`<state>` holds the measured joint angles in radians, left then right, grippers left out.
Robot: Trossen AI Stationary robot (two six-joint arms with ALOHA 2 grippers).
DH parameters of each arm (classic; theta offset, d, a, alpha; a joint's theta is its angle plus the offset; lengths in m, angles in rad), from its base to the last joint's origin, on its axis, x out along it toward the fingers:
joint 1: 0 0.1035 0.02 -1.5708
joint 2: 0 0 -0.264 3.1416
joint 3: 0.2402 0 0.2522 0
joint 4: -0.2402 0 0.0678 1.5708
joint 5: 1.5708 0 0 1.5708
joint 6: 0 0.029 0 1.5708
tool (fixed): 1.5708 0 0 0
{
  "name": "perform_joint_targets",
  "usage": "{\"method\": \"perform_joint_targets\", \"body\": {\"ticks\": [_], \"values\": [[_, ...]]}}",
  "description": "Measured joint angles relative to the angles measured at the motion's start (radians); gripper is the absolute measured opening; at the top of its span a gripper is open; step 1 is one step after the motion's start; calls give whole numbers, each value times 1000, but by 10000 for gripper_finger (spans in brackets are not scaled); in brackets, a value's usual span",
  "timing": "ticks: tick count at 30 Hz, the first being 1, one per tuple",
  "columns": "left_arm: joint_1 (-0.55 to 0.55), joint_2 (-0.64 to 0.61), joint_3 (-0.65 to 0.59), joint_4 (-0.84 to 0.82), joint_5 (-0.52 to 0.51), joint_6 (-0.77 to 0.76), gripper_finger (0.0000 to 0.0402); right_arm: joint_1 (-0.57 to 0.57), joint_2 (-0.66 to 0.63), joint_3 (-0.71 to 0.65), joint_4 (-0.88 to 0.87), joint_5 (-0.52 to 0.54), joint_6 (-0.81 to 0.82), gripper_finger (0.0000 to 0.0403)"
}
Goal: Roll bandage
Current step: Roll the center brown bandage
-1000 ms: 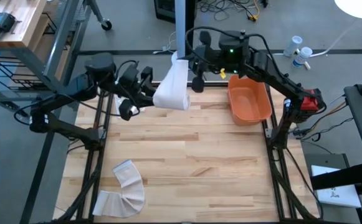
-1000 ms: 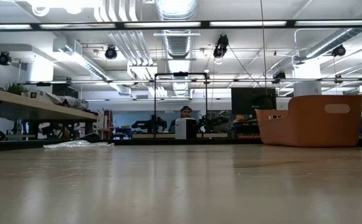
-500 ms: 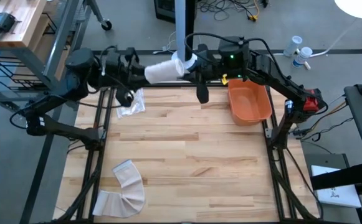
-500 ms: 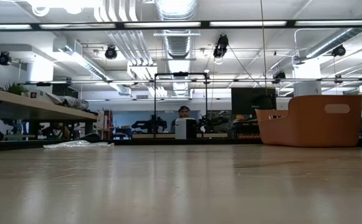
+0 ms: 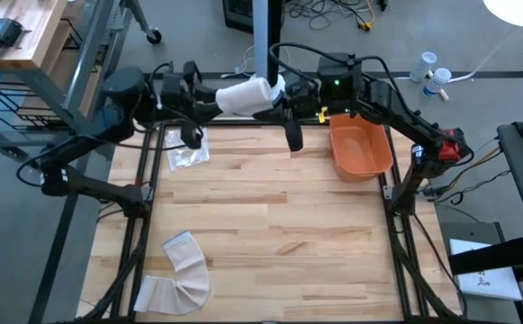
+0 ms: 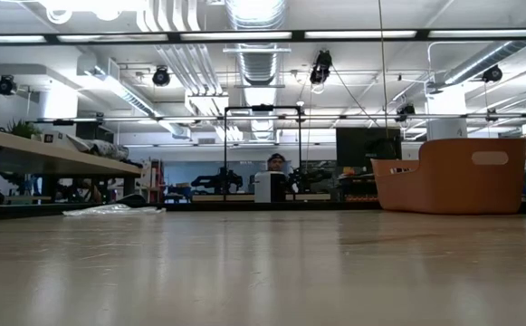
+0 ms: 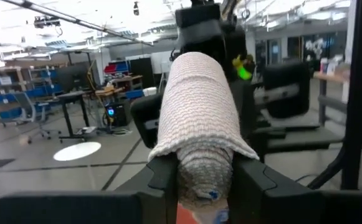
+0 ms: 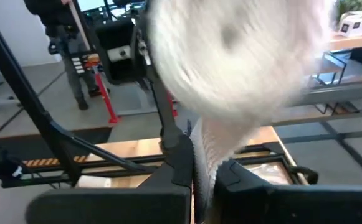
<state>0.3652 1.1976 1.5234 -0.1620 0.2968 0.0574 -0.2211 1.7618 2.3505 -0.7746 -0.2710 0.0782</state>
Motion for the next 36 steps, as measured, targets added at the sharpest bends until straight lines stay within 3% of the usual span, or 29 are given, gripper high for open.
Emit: {"method": "perform_joint_targets", "body": {"ticks": [9,15,36], "values": [[-1,17,0,-4,12,265,86,-13,-6,-1,-24,-120,166,2],[0,12,17,-8,115,275,86,-19,-14,-1,-107,-140,196,2],[2,52,15,-24,74,418,86,-24,-15,-1,-61,-175,403,10]]}}
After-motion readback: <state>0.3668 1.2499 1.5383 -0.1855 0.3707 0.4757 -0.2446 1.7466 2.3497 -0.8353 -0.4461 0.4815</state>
